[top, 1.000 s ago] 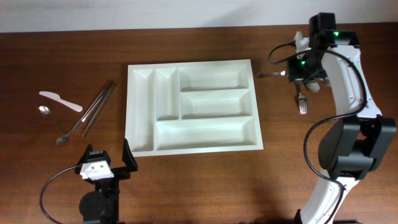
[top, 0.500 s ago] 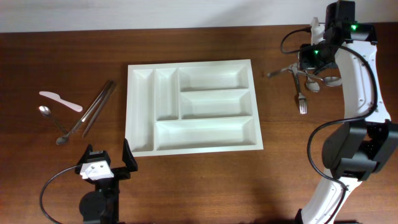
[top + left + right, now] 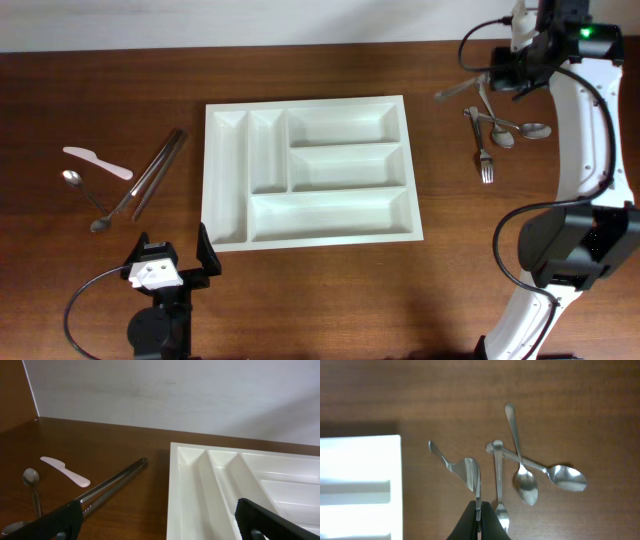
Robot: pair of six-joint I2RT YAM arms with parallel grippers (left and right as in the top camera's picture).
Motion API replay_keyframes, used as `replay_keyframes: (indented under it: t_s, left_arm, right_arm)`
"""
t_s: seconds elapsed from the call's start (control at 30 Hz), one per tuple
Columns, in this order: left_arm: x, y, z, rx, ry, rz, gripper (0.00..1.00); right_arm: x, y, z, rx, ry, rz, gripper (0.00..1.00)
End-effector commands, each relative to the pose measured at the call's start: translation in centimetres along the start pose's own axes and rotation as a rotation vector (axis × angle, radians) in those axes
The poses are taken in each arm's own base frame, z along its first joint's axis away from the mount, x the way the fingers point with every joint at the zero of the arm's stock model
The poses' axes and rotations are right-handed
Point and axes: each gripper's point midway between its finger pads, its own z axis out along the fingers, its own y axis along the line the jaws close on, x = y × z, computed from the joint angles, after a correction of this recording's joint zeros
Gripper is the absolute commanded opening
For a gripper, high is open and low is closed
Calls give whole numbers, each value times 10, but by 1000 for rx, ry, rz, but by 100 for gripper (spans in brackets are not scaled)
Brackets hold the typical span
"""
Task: Pack container
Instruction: 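Carry the fork left and drop it into the tray's top compartment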
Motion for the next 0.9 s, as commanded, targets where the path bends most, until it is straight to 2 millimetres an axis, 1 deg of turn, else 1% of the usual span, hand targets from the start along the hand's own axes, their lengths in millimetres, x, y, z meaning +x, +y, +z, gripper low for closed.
replay_keyframes:
  t_s: [0.0, 0.13, 0.23, 0.33, 0.5, 0.57, 0.77, 0.87]
  left_arm:
    - [1, -3, 0, 15, -2, 19, 99]
    - [1, -3, 0, 15, -2, 19, 99]
    - [1, -3, 0, 15, -2, 19, 99]
    - [1, -3, 0, 15, -2, 19, 99]
    - [1, -3, 0, 15, -2, 19, 99]
    - [1, -3, 0, 15, -2, 19, 99]
    - [1, -3, 0, 15, -2, 19, 99]
    - [1, -3, 0, 15, -2, 19, 99]
  right_arm:
    - [-16, 13, -19, -69, -58, 8, 4]
    - [-16, 25, -20, -97, -55, 5, 4]
    - [-14, 41, -19, -120, -44, -19, 4]
    - [-13, 66, -19, -159, -42, -54, 4]
    - [-9, 113, -19, -215, -43, -124, 4]
    - [-8, 134, -20, -237, -47, -128, 4]
    - [-1, 170, -15, -278, -35, -107, 4]
    - [8, 184, -4, -289, -3, -114, 4]
